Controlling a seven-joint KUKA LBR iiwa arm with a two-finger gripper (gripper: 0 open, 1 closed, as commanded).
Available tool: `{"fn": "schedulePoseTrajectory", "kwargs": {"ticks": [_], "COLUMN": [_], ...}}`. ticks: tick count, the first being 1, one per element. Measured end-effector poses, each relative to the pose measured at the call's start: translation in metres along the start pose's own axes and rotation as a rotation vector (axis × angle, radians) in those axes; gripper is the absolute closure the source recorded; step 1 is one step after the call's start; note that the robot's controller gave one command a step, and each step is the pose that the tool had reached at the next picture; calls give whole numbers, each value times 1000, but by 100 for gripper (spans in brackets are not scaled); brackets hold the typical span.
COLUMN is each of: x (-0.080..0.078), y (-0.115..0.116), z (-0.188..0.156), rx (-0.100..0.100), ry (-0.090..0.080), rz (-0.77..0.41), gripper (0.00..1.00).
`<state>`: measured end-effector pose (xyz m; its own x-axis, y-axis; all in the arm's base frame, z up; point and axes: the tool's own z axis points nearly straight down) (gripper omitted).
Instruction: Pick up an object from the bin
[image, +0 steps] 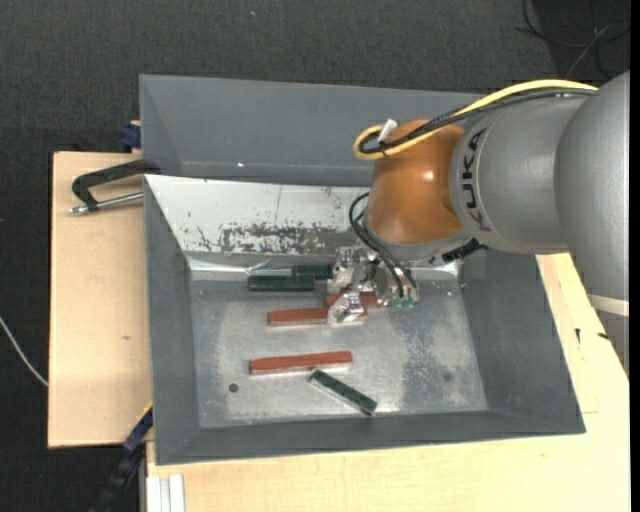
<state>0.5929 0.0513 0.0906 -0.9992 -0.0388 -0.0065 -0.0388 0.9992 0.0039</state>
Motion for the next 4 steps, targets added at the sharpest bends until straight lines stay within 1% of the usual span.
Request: {"fn": "schedulePoseTrajectory", "kwargs": {"ticks": [1,2,3,4], "x": [0,4,4,5], "y": [0,-1,-1,7], "z": [0,9,9,13], "rx": [0,2,2,3], "ry": [0,5,5,9], "rz": [0,0,1,-129], "gripper": [100,0,0,100]}}
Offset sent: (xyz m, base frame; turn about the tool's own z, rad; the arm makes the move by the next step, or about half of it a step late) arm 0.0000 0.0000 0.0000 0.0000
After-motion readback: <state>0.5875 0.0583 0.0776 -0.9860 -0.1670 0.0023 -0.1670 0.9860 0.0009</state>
